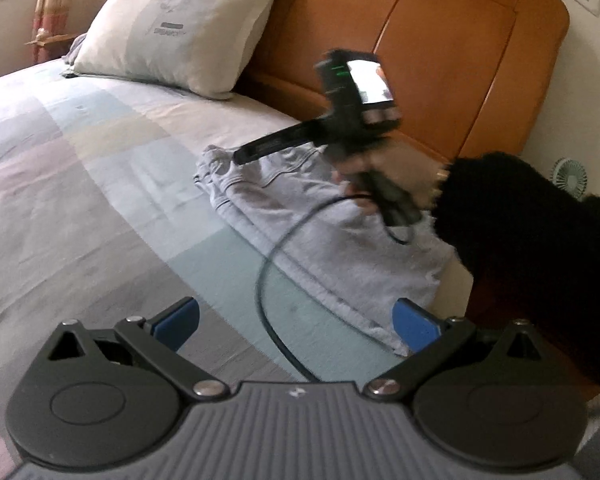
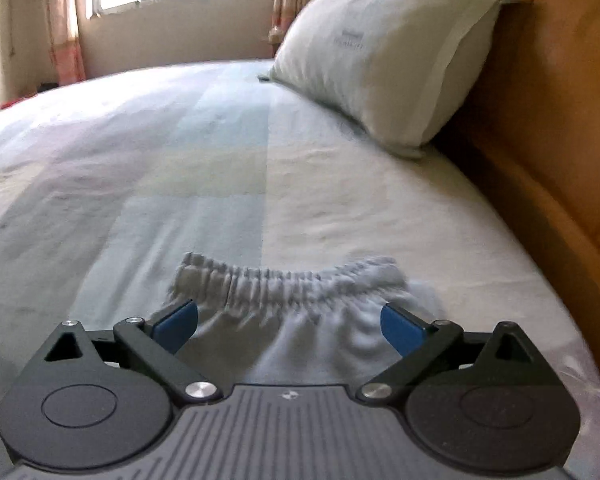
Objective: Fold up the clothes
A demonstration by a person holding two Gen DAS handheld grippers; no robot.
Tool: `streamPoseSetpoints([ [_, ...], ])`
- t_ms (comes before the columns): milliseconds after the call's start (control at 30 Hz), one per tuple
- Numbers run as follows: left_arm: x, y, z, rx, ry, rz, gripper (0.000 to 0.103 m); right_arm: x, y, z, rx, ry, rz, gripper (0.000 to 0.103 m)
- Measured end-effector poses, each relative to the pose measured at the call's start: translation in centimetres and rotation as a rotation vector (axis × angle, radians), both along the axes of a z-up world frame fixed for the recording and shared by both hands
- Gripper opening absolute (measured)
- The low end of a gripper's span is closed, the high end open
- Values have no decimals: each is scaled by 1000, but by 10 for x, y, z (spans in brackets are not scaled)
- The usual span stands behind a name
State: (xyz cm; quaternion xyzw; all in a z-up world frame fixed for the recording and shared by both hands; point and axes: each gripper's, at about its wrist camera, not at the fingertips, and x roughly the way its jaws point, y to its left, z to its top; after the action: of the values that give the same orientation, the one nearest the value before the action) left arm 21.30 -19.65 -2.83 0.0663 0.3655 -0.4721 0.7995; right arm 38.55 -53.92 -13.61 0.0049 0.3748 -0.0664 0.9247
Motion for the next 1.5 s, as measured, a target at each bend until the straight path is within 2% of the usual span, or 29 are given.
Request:
streamPoseSetpoints([
  [33,0,2,-1,9,-2,6,102,11,0,-11,-1,35,-3,103],
  [133,2,6,-3,22,1,20,102,10,-4,-19,13,19,-1,103],
  [267,3,9,-3,13,5,27,102,-10,-9,4,17,49,13,103],
  [367,-1,11,0,11,-11,19,102,-46,-18,23,29,-6,19,103],
  [433,-3,11,1,10,-9,14,102,-71,-35,27,105,-21,-2,103],
  [533,-7,11,2,13,3,8,102,-103,-71,10,277,-1,-60,103],
  [633,-15,11,4,22,3,3,102,-129,-98,1,305,11,-187,101],
  [700,-21,13,8,27,-7,-4,102,-152,-110,9,363,-44,-232,101],
  [800,-24,14,9,28,-4,-7,102,-178,-114,21,507,-128,-186,103],
  [867,-25,11,8,34,3,-4,102,-178,-112,20,574,-118,-139,103],
  [967,-30,8,8,39,9,-15,102,-170,-109,2,643,-73,-106,103],
  [1067,-34,5,8,42,15,-26,102,-164,-114,-12,605,-51,-177,99],
  [1167,-36,7,10,42,7,-29,102,-168,-109,4,561,-141,-232,100],
  [1233,-35,7,11,46,2,-23,102,-165,-96,16,536,-174,-179,102],
  [1333,-35,5,10,54,-3,-19,102,-144,-83,20,523,-169,-108,102],
  [1500,-34,7,11,60,1,-32,102,-93,-96,-4,578,-122,-144,102],
])
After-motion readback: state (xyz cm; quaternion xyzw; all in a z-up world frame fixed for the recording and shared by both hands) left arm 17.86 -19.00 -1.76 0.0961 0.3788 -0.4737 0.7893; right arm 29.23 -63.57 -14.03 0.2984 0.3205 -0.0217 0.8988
